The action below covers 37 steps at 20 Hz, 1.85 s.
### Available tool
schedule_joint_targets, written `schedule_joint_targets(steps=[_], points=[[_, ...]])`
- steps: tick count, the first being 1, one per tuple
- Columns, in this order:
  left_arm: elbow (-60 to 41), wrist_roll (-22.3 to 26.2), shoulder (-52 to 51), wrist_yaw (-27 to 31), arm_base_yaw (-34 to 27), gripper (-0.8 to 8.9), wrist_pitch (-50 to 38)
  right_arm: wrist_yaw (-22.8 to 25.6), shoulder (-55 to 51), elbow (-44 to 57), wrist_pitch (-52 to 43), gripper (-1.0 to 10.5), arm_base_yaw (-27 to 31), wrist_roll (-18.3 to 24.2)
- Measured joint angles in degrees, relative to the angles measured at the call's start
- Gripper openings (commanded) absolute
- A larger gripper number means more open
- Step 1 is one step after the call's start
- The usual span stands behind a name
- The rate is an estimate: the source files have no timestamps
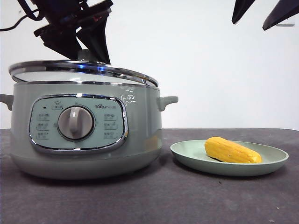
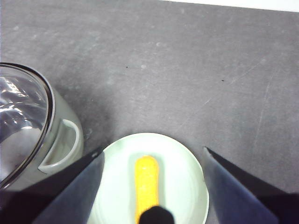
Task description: Take the corn out from the steamer,put the corn on the plate,close the lid
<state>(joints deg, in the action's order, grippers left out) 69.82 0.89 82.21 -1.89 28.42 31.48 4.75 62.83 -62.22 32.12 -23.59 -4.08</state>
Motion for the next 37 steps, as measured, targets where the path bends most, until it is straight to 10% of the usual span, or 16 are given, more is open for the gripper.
schedule_joint_targets(steps=[4,20,24,27,37], points=[[1.66,0.55,2.75,0.22,0.26,3.54,-0.55,-0.02,0.0,0.0,0.0,3.5,0.0,0.0],[0.37,0.39,-0.44,5.01,1.16,4.37,-2.62,-0.02,0.0,0.0,0.0,3.5,0.04,0.0],[0.35,0.39,-9.88,5.38,1.16,3.83,-4.92,-0.04,0.0,0.0,0.0,3.4,0.04,0.0],[0.35,0.42,-17.49,5.35,1.16,-0.17,-4.09,-0.24,-0.07,0.0,0.72,0.9,0.02,0.04],[-12.41,2.47,-36.54,9.27,1.16,-0.08,-3.1,-1.75,-16.94,16.02,-6.05,-0.1,-0.07,1.07]])
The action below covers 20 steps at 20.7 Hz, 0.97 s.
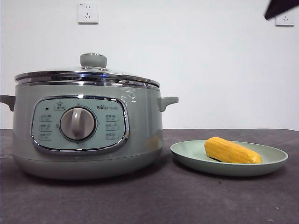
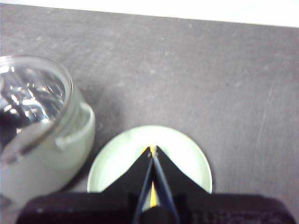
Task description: Take the corn out from the steamer,put the corn on the plate,close the lid
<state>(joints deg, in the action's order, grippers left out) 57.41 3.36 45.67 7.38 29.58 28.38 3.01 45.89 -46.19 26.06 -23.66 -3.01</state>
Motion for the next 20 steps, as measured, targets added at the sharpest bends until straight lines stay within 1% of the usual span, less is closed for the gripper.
schedule_joint_targets(steps=[3,4,6,8,10,20], points=[[-12.2,-0.92,-6.67,0.0,0.0,-0.09,-5.35,0.0,-8.98,9.94,-4.28,-0.1,0.0,-0.07],[-16.09,-1.16,-9.09,0.0,0.0,-0.08,-7.45,0.0,-11.47,12.17,-5.03,-0.1,0.0,-0.26],[-21.42,-1.51,-12.59,0.0,0.0,-0.08,-9.4,0.2,-13.51,13.49,-5.4,0.0,0.0,-1.64],[-21.73,-2.03,-13.09,-0.02,0.0,-0.03,-8.66,0.2,-13.42,13.44,-6.95,0.0,0.0,-4.09],[-21.7,-2.4,-13.07,-0.02,0.0,-0.03,-6.91,0.17,-13.27,13.44,-6.56,0.0,0.0,-5.27],[-21.73,-2.54,-10.86,-0.02,0.0,-0.03,-5.46,0.2,-13.29,13.44,-6.38,0.0,0.0,-6.03]])
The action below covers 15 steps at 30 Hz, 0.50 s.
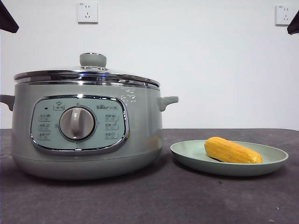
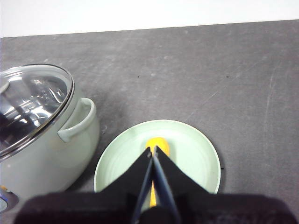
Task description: Take the corn out from the steamer,put the corn on the plate,close the lid
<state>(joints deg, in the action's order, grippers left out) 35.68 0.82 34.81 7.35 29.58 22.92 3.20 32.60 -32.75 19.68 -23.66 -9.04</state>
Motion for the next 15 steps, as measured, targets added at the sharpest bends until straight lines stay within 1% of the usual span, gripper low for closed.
schedule_joint_targets(steps=[2,4,7,9,12,15], points=[[0.0,0.0,-0.04,0.0,0.02,-0.03,0.35,0.0,0.0,0.0,0.0,0.0,0.0,-0.02],[0.0,0.07,-1.51,0.04,0.0,-0.03,2.6,-0.02,0.0,0.0,0.0,0.0,0.0,-0.02],[0.0,0.55,-7.26,-0.13,-0.96,-0.03,4.66,0.0,0.0,0.0,0.02,0.0,0.0,-0.04],[-0.04,0.66,-11.8,-0.2,-3.06,-0.03,4.24,0.0,0.0,0.0,0.02,0.0,0.0,-0.07],[-1.79,0.68,-19.26,-0.17,-8.11,-0.03,0.28,0.0,0.0,0.0,0.02,0.0,0.0,-0.15],[-6.78,0.68,-24.52,-0.02,-14.34,-0.03,-3.87,-0.02,0.0,0.0,0.02,0.0,0.0,-0.2]])
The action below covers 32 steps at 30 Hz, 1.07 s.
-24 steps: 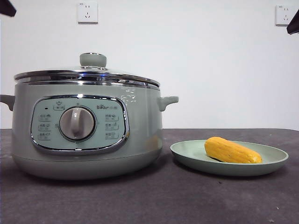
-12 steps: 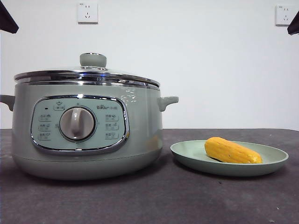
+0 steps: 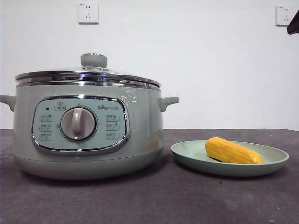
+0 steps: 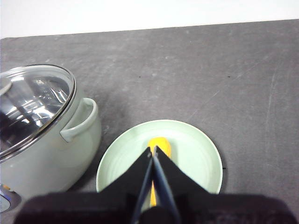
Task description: Take the corn out from the steamer,put the corn on the plate,close the lid
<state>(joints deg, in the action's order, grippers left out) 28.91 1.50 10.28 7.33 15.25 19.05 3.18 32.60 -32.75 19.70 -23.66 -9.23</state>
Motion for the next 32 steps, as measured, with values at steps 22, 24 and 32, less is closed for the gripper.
schedule_joint_targets(steps=[22,24,32], points=[[-27.41,-1.18,-10.01,-1.55,-12.2,-0.03,-7.43,0.02,0.0,0.0,0.35,0.0,0.0,0.0],[-27.41,-1.18,-10.01,-1.55,-12.2,-0.03,-7.45,0.02,0.0,0.0,0.42,0.0,0.0,0.0],[-27.41,-1.18,-10.01,-1.53,-12.2,-0.03,-7.45,0.0,0.0,0.0,0.42,0.0,0.0,0.0]])
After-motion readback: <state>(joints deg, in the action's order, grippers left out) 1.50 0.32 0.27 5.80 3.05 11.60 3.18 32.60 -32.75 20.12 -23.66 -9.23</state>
